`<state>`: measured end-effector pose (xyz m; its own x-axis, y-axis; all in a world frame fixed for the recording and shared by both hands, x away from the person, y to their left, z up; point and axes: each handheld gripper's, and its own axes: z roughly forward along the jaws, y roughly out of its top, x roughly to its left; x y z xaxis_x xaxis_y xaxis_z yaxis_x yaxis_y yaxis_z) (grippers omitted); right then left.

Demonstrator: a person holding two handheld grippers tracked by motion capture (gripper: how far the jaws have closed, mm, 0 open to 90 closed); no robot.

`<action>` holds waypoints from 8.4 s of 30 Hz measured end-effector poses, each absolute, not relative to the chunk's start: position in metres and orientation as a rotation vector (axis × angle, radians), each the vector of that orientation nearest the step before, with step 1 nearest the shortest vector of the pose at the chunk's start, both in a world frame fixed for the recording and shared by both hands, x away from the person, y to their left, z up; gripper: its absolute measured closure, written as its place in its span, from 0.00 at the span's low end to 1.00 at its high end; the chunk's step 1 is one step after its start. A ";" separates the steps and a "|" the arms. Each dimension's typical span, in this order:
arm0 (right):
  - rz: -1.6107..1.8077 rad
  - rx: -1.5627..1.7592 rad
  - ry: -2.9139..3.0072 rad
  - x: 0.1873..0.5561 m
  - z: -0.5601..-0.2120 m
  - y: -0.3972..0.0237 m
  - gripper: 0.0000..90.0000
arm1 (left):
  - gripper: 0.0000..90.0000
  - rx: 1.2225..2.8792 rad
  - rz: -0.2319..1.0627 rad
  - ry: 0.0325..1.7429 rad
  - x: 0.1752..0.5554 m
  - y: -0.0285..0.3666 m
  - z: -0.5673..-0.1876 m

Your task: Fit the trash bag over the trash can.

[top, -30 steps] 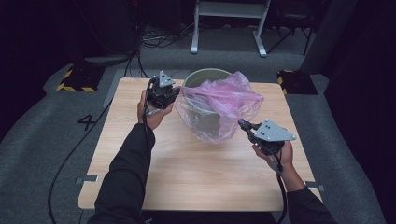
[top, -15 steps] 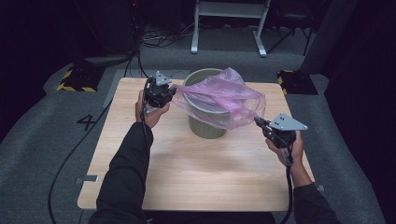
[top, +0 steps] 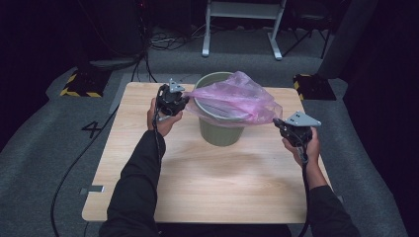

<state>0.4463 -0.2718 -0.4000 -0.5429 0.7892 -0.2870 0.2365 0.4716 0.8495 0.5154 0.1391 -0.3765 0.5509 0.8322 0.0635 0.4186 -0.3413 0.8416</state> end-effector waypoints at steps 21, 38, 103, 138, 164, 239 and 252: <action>1.271 0.734 1.950 0.420 -0.343 -0.276 0.44 | 0.39 1.814 0.567 0.905 0.494 0.170 -0.350; 1.199 0.713 2.008 0.485 -0.333 -0.246 0.90 | 0.85 1.896 0.584 0.918 0.522 0.143 -0.353; 1.338 0.970 1.981 0.536 -0.349 -0.247 0.98 | 1.00 1.963 0.571 0.932 0.538 0.127 -0.366; 1.368 0.809 1.984 0.501 -0.333 -0.265 1.00 | 0.99 1.892 0.590 0.834 0.493 0.140 -0.355; 1.301 1.011 2.106 0.547 -0.373 -0.236 1.00 | 1.00 2.013 0.388 0.943 0.536 0.115 -0.397; 1.094 0.385 2.497 0.392 -0.413 -0.257 1.00 | 1.00 2.163 0.316 0.559 0.441 0.133 -0.421; 1.063 0.578 2.572 0.417 -0.446 -0.272 1.00 | 1.00 2.205 0.336 0.612 0.439 0.128 -0.442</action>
